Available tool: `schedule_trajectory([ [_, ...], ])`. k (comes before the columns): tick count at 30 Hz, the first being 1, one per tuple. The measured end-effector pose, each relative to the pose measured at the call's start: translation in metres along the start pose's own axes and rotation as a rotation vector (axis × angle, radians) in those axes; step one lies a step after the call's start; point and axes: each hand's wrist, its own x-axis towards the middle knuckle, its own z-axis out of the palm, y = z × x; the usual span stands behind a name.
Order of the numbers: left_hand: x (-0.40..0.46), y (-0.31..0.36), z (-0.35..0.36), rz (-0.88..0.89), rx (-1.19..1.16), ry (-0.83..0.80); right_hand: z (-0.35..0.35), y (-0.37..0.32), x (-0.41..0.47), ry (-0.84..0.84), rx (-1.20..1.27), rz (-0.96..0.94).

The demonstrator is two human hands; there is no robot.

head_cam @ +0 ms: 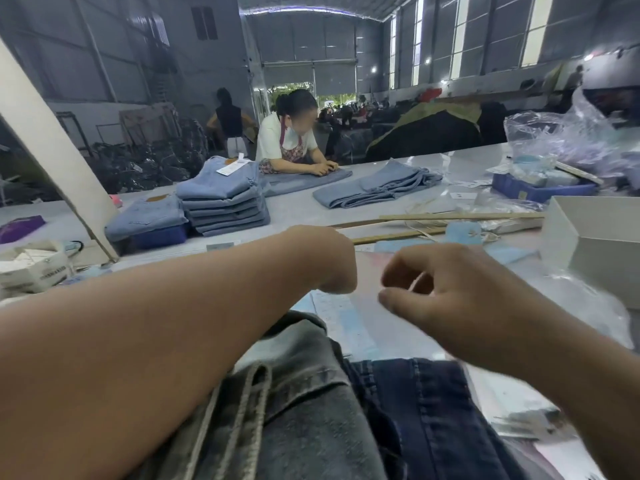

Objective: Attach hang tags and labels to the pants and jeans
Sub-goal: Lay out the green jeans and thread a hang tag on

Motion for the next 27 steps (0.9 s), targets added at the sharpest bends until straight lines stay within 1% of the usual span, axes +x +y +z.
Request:
schedule_trajectory([
  [1,0.007,0.005,0.002,-0.006,0.027,-0.061,0.000,0.020,0.012,-0.083,-0.001,0.132],
  [3,0.018,0.015,0.006,0.017,0.044,-0.159,0.015,0.060,0.034,-0.178,0.002,0.340],
  [6,0.042,0.022,0.014,0.041,0.123,-0.193,0.058,0.112,0.060,-0.294,0.031,0.515],
  [8,0.059,0.030,0.026,0.072,0.162,-0.183,0.082,0.138,0.073,-0.332,0.052,0.596],
  [10,0.074,0.037,0.047,0.106,0.132,-0.143,0.104,0.155,0.084,-0.335,0.045,0.600],
  [12,0.087,0.044,0.073,0.143,0.075,-0.143,0.124,0.167,0.093,-0.322,0.007,0.580],
  [16,0.102,0.047,0.116,0.193,0.034,-0.289,0.163,0.175,0.107,-0.342,0.001,0.570],
  [20,0.110,0.042,0.137,0.175,0.031,-0.420,0.195,0.173,0.113,-0.351,-0.132,0.602],
  [22,0.110,0.040,0.142,0.155,0.019,-0.476,0.200,0.172,0.116,-0.348,-0.152,0.604],
  [27,0.109,0.037,0.143,0.145,0.051,-0.528,0.198,0.170,0.116,-0.328,-0.137,0.603],
])
